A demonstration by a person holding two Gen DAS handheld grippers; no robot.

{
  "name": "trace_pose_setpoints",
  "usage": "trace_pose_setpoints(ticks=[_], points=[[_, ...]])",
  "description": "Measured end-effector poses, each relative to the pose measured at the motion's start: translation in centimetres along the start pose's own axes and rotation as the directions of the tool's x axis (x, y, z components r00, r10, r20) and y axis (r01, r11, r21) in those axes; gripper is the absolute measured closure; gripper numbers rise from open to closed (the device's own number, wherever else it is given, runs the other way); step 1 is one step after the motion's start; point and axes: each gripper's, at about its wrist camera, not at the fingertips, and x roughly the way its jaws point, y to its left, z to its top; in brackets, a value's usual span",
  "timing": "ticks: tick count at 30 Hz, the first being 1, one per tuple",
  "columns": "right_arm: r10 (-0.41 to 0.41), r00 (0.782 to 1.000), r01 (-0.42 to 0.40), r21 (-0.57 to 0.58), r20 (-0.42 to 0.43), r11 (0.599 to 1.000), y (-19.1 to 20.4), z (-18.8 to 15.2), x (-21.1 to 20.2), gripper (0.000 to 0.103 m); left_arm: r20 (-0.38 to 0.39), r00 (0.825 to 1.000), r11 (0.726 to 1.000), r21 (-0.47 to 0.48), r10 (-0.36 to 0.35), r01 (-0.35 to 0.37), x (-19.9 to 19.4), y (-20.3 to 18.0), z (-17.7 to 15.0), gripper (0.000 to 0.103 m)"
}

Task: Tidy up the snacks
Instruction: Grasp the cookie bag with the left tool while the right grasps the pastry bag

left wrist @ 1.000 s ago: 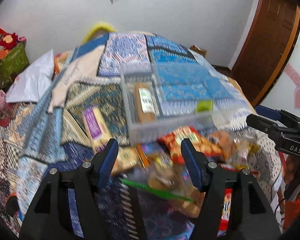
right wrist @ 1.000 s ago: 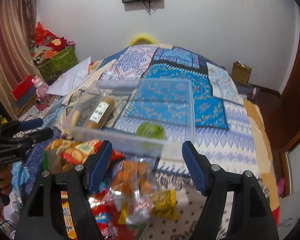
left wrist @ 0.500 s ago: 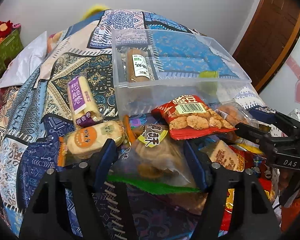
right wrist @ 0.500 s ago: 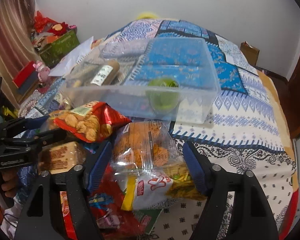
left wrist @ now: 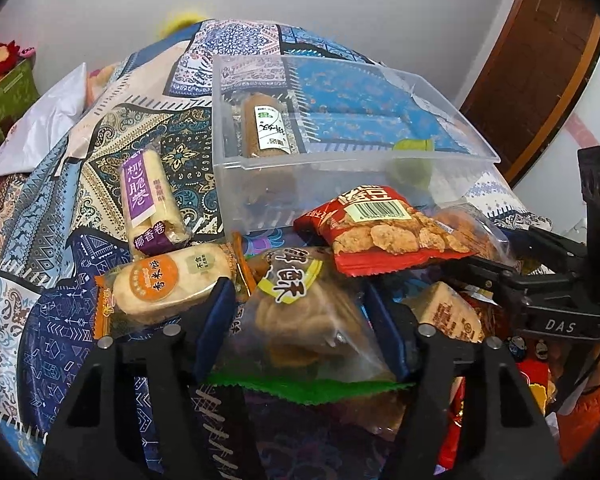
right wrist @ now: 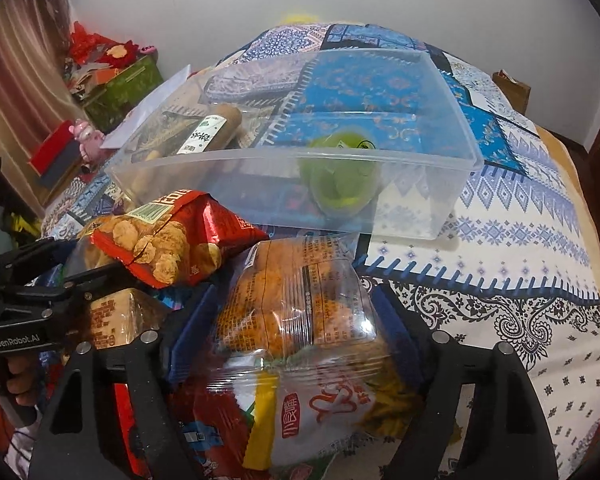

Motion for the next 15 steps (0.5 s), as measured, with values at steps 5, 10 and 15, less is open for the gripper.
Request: trace_pose_setpoints(ticks=[5,10,15], points=[[0.006,1.000,-0.006,0.003,0.009,1.000,-0.2,0.2,-0.6,0.035,0.003,1.000,1.000,-0.009,0.002,-0.002,-0.7,0.2,-0.2,0.041],[-0.003,1.000,0.003,0.006,0.031,1.000,-0.3,0.2,-1.7,0.036,0.030,0.999,1.000,-0.016,0.020,-0.020,-2.3,0.6,-0.4,0.043],[-0.012,0.998,0.011,0.009,0.068,1.000,0.0,0.5,-3.3,0.036,0.075,0.996,0.999,-0.025,0.039,-0.037,-4.7,1.0,-0.2,0.049]])
